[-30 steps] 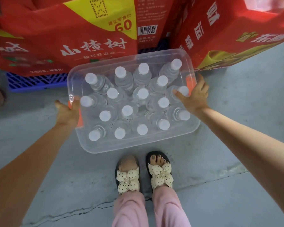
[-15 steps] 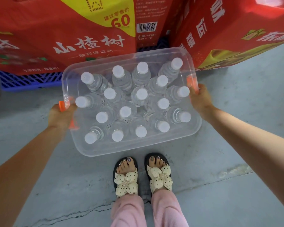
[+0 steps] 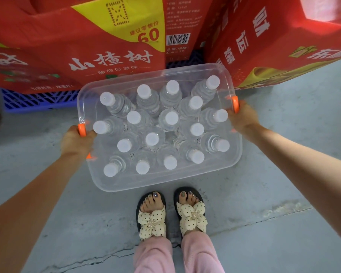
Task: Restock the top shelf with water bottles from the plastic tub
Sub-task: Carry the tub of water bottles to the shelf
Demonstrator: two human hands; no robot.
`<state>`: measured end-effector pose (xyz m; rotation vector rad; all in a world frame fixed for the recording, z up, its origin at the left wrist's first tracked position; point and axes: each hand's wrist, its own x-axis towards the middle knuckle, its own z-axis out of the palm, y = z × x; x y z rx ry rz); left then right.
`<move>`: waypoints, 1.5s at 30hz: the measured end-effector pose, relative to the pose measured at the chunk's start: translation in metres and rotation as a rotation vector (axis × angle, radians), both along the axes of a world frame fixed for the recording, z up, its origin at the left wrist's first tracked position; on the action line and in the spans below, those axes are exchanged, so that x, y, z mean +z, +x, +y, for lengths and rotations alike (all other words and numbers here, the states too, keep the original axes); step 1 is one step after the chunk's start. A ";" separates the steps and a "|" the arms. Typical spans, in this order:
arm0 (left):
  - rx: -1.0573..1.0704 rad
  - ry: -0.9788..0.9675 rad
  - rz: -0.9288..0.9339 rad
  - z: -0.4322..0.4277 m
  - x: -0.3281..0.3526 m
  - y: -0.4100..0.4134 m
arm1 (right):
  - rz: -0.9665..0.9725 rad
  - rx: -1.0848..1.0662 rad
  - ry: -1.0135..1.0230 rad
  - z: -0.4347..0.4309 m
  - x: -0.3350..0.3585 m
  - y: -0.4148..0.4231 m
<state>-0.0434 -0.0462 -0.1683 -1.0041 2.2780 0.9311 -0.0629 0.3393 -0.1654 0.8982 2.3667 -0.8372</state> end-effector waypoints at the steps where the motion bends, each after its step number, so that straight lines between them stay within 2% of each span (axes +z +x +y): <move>1: -0.026 -0.007 -0.017 -0.001 0.001 -0.002 | -0.013 0.019 0.001 0.000 0.000 -0.001; 5: -0.118 -0.042 -0.057 0.000 0.006 -0.006 | -0.039 0.076 0.012 0.002 -0.001 -0.003; 12: -0.160 -0.077 -0.101 0.001 0.012 -0.010 | -0.060 0.114 0.026 0.003 -0.004 -0.005; 19: -0.077 -0.055 -0.112 -0.005 0.018 0.006 | -0.065 0.131 0.030 0.008 0.001 0.017; 24: -0.032 0.006 -0.143 0.000 0.048 0.007 | -0.134 0.048 0.026 0.015 0.026 0.042; 28: -0.165 -0.053 -0.167 0.015 0.093 0.012 | -0.177 0.035 0.042 0.024 0.062 0.074; 35: -0.288 -0.024 -0.166 0.046 0.158 0.011 | -0.149 -0.145 -0.019 0.042 0.134 0.126; 45: -0.625 -0.041 -0.129 0.096 0.218 0.004 | -0.118 -0.407 -0.063 0.050 0.202 0.222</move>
